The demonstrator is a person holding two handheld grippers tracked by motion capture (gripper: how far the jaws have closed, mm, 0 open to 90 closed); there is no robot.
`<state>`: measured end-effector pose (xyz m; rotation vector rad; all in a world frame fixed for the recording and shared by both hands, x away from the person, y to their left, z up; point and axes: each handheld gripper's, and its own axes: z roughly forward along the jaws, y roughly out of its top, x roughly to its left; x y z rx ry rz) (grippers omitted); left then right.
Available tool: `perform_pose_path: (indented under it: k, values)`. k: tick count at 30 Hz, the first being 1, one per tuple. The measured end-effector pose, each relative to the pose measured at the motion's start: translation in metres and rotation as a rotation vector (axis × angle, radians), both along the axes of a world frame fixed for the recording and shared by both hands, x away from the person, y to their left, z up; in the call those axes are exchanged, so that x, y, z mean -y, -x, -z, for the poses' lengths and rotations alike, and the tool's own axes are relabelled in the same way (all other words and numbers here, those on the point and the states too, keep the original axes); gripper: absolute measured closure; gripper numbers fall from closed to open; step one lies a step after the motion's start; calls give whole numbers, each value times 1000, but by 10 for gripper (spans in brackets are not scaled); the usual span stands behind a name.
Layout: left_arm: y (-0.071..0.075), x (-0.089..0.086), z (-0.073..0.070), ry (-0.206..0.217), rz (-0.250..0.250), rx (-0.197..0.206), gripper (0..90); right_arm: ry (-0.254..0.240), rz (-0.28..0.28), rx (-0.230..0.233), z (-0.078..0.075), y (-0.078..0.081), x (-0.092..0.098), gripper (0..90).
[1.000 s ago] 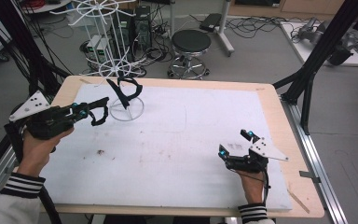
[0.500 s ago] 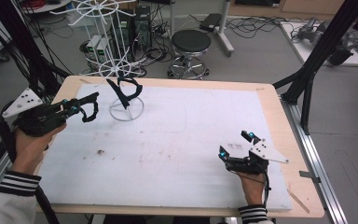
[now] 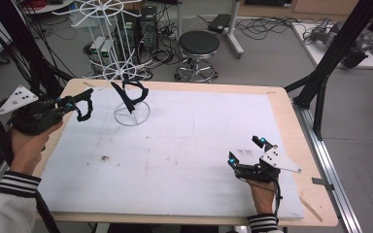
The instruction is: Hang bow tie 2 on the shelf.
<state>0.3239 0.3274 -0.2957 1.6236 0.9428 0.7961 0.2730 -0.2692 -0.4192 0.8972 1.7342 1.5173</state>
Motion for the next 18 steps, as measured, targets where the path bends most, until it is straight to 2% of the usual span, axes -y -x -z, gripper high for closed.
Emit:
perform_pose_path:
  k: [3, 7, 16, 18]
  values:
    - [-3, -5, 0, -4, -40, -4, 797, 8, 6, 6, 0, -1, 1, 7]
    - [-7, -10, -1, 0, -81, -8, 797, -18, 3, 20, -2, 1, 2, 7]
    - [-17, -13, -5, -28, -128, -11, 797, -14, 7, 14, -2, 2, 3, 7]
    - [-19, -15, -6, -26, -139, -9, 797, -33, 4, 19, -2, 2, 5, 7]
